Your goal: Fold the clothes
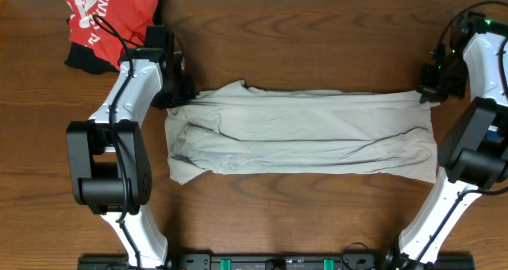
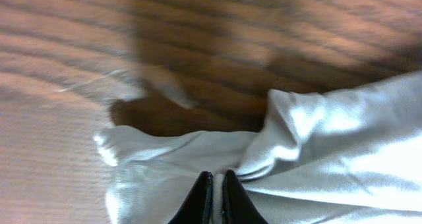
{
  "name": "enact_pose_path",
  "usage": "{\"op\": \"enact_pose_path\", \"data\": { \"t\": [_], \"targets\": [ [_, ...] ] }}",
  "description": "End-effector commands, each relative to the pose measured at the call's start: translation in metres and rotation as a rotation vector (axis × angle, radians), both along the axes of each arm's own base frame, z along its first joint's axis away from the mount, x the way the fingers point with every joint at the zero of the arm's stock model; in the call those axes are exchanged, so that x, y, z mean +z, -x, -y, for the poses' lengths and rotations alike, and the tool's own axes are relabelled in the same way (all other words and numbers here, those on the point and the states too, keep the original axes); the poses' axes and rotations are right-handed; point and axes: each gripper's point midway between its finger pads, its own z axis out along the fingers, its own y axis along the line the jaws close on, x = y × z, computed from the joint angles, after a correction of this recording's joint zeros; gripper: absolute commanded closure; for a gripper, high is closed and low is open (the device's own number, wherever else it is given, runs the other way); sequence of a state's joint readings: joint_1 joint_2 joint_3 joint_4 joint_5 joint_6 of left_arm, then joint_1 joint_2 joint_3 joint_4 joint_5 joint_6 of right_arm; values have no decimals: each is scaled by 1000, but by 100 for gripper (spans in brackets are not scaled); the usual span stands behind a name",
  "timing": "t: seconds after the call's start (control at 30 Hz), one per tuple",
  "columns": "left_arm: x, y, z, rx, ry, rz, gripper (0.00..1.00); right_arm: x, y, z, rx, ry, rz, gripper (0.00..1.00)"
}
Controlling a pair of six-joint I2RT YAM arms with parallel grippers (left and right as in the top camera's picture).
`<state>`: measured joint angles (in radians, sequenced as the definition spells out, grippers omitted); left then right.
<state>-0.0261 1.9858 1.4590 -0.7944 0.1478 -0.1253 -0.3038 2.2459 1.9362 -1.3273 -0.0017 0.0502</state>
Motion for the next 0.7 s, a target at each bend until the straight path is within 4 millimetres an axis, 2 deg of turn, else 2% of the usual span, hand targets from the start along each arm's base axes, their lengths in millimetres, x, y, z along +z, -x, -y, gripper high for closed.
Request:
{"op": "enact_pose_path", "data": {
  "t": [0.0,0.1,0.17,0.2,0.43,0.57,0.6,0.63,0.67],
  "targets": [
    [10,1,-28,22,-107,12,94,14,3,14,-39,82,11,99],
    [9,3,-36,38,-117,3,93,14,3,14,-39,83,11,97],
    [9,5,-40,48,-117,-3,85,14,3,14,-39,82,10,89],
    [9,5,-42,53,-117,-5,84,14,4,14,-39,84,7,88],
    [8,11,-53,81,-116,-30,84,16,11,22,-58,132,-27,98],
    [8,14,-54,83,-116,-39,85,16,14,22,-64,135,-40,97],
    [8,14,-54,83,-116,-40,85,16,15,21,-63,134,-44,75],
    [8,14,-54,83,-116,-40,85,16,16,21,-63,134,-47,67],
    [8,14,-54,83,-115,-40,84,16,17,21,-62,133,-50,65]
  ]
}}
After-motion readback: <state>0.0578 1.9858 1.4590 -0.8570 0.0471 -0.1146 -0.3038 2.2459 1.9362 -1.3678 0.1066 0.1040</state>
